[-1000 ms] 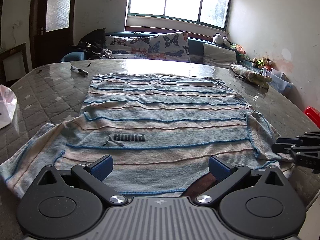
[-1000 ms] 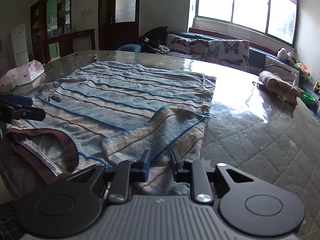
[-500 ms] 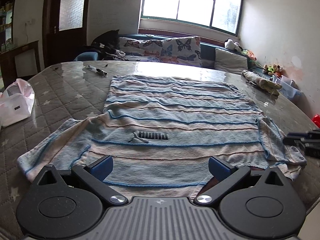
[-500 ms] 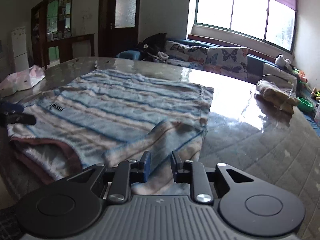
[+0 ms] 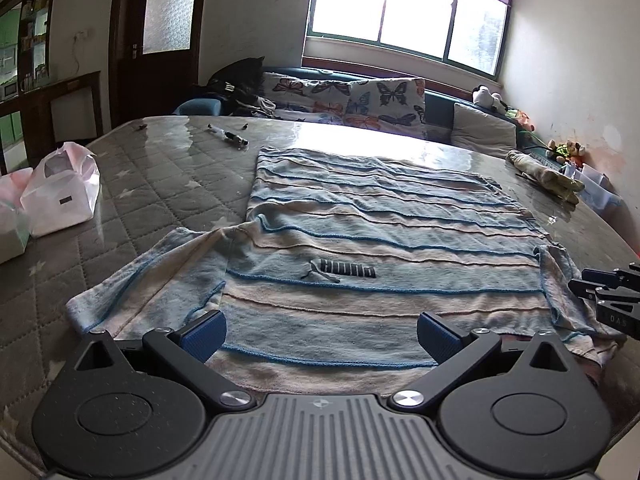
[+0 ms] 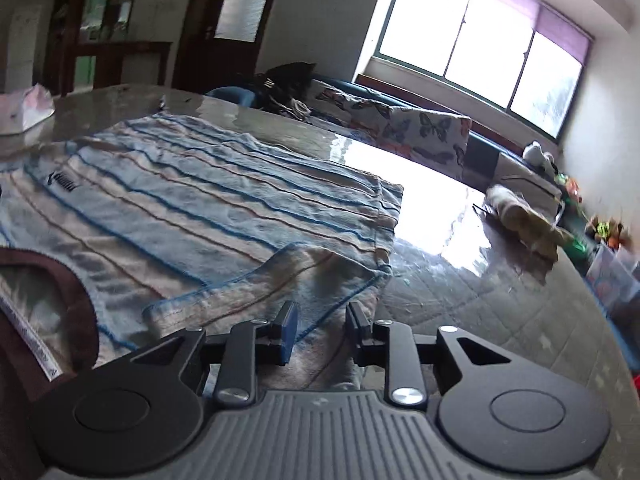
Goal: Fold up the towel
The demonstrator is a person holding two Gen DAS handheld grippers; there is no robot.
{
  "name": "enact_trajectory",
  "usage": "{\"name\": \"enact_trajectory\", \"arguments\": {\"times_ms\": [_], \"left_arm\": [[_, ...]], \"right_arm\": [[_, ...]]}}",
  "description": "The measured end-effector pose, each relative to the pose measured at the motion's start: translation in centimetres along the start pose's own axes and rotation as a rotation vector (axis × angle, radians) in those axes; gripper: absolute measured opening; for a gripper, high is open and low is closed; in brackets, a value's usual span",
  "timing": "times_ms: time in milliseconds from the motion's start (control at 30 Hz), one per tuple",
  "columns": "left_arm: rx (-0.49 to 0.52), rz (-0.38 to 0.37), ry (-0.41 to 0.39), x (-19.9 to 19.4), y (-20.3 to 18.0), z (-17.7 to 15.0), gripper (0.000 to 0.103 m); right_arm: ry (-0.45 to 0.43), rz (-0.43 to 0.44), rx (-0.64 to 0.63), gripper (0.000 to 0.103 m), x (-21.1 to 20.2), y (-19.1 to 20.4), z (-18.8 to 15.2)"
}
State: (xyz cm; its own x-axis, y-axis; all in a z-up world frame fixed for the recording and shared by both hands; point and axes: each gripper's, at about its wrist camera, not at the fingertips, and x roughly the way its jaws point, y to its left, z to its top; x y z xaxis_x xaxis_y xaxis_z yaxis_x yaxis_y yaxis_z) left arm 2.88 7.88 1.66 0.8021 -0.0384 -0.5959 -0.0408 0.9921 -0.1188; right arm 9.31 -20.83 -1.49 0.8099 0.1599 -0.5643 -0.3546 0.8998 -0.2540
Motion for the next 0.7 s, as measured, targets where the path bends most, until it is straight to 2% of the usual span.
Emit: {"name": "enact_trajectory", "arguments": {"times_ms": [33, 100, 267, 533, 600, 700], "left_arm": [[0.001, -0.001, -0.001, 0.0, 0.0, 0.0, 0.103], [0.002, -0.003, -0.002, -0.1, 0.0, -0.1, 0.103], [-0.007, 0.005, -0.002, -0.1, 0.2, -0.1, 0.103], [-0.027, 0.026, -0.019, -0.5, 1.1, 0.0, 0.103], [-0.039, 0.042, -0.032, -0.7, 1.5, 0.0, 0.103], [-0.058, 0.085, -0.056, -1.2, 2.4, -0.2, 0.103]], "right_arm": [[-0.002, 0.002, 0.002, 0.027, 0.0, 0.0, 0.0], [-0.005, 0.011, 0.006, 0.037, -0.1, 0.0, 0.1], [0.005, 0.05, 0.015, 0.038, -0.4, 0.3, 0.0], [0.004, 0.126, 0.033, 0.047, -1.4, 1.5, -0.2], [-0.003, 0.143, 0.028, 0.054, -1.8, 1.9, -0.2], [-0.009, 0.161, 0.023, 0.055, -2.1, 2.2, -0.3]]}}
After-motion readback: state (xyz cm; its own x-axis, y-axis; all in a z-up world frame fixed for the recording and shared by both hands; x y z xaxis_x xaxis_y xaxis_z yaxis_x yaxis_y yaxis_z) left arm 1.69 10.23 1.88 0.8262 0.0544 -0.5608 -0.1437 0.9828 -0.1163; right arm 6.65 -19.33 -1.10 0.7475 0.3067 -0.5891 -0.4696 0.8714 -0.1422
